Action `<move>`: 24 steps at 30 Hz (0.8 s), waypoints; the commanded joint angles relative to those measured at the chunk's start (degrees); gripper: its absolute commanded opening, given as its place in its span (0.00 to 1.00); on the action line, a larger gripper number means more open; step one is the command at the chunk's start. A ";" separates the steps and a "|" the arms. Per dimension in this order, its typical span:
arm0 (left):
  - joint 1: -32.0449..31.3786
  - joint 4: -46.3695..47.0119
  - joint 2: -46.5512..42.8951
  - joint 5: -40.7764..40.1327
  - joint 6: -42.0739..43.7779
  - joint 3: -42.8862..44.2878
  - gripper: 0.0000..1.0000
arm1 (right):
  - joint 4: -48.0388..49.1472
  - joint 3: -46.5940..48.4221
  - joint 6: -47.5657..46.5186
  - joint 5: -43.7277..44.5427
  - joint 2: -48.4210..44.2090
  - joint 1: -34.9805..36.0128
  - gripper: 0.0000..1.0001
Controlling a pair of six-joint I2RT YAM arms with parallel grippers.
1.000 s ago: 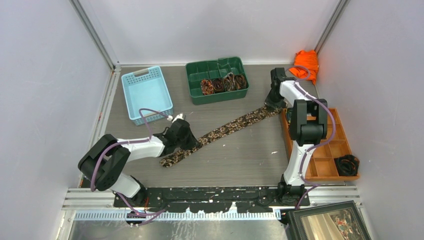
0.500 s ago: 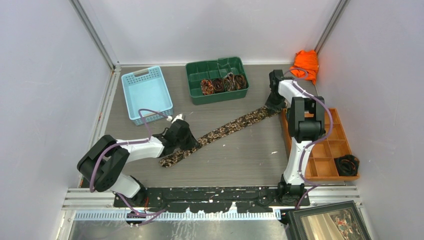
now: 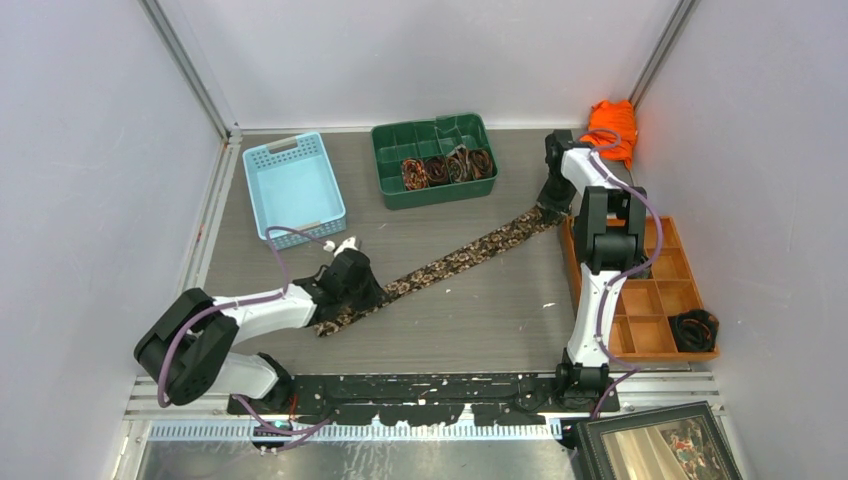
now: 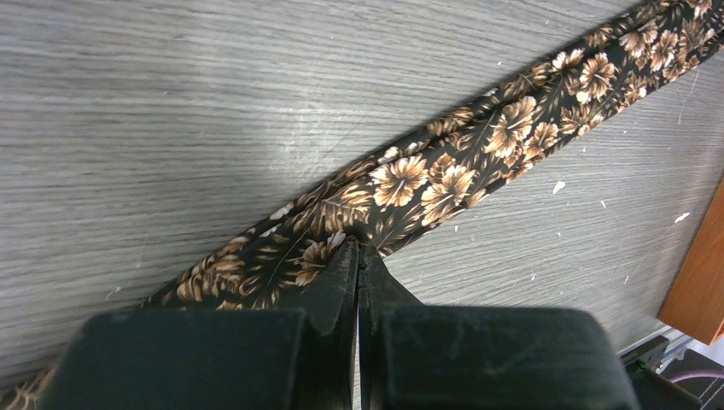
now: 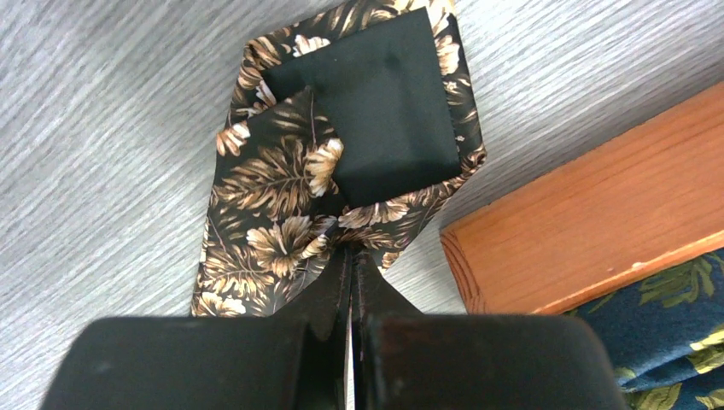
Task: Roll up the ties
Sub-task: Flatten out the tie at the center of the board.
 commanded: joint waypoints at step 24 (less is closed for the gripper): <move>-0.11 -19.70 -9.40 -5.34 3.77 6.61 0.00 | 10.14 -17.13 1.10 -2.16 -21.51 13.00 0.07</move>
